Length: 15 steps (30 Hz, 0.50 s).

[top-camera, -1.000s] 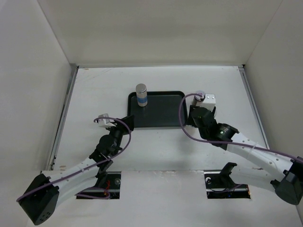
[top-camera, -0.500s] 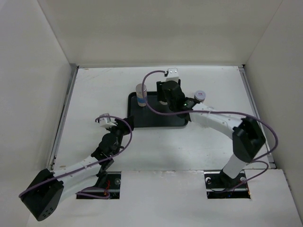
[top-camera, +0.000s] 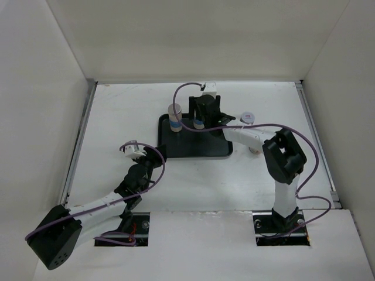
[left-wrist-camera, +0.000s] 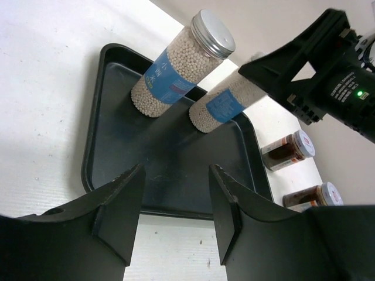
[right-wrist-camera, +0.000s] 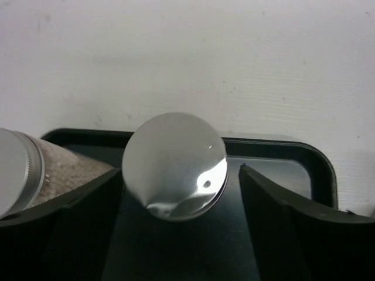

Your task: Organize the condiment bottles

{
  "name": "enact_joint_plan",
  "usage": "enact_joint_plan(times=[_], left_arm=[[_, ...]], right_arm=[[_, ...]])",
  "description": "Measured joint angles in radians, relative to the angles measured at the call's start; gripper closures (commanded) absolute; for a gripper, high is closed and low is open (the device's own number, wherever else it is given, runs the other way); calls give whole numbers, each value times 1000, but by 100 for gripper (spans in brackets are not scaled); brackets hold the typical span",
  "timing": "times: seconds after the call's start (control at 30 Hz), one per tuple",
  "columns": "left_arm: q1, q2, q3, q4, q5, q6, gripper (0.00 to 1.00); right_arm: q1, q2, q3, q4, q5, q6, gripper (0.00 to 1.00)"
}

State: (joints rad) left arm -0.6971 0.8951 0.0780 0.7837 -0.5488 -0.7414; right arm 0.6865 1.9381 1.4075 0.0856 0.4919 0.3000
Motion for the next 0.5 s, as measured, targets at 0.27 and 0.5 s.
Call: enact_joint_plan(times=[0.27,0.5], left_arm=[[-4,17,0,8,2,-4,54],[-5,23,0,9,6,-8,53]], right_arm=[[-21,-146,-96,33,-20,13,0],[-193,-423,-285,55,-13,14,0]])
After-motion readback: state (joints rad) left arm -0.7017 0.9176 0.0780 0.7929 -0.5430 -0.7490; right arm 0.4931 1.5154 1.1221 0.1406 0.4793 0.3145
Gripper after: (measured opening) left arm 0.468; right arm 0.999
